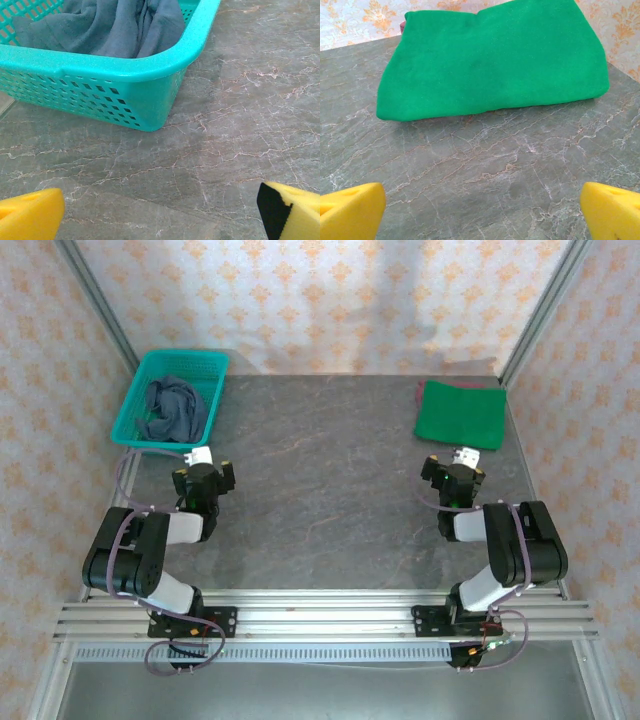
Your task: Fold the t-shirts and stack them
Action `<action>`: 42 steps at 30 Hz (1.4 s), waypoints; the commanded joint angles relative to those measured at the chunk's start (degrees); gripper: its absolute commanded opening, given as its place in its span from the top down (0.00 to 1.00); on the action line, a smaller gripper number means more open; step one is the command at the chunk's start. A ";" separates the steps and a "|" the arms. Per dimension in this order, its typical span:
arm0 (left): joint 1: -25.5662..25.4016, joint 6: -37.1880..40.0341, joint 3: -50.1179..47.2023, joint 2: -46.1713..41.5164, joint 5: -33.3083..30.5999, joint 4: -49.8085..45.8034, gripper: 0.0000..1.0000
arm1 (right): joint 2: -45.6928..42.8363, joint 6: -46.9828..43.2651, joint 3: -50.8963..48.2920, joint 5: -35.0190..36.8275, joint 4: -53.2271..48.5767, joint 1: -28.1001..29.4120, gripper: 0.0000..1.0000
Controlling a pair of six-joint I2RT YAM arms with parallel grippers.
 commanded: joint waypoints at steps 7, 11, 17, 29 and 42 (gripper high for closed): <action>-0.26 -0.21 0.86 -0.96 -1.95 2.36 0.00 | -0.12 -1.14 1.46 -1.96 -0.68 -0.46 0.01; -0.20 -0.20 0.89 -0.96 -1.99 2.31 0.00 | -0.06 -1.13 1.46 -2.03 -0.69 -0.44 0.01; -0.24 -0.13 0.81 -0.96 -2.00 2.32 0.00 | -0.05 -1.06 1.46 -2.05 -0.69 -0.44 0.01; -2.00 1.59 7.29 -13.62 1.64 -18.81 0.00 | -10.94 -2.90 2.08 -0.79 -11.71 1.84 0.01; -9.21 -16.00 8.93 -52.93 1.70 -58.49 0.00 | -43.70 11.61 10.31 -6.70 -60.13 5.79 0.01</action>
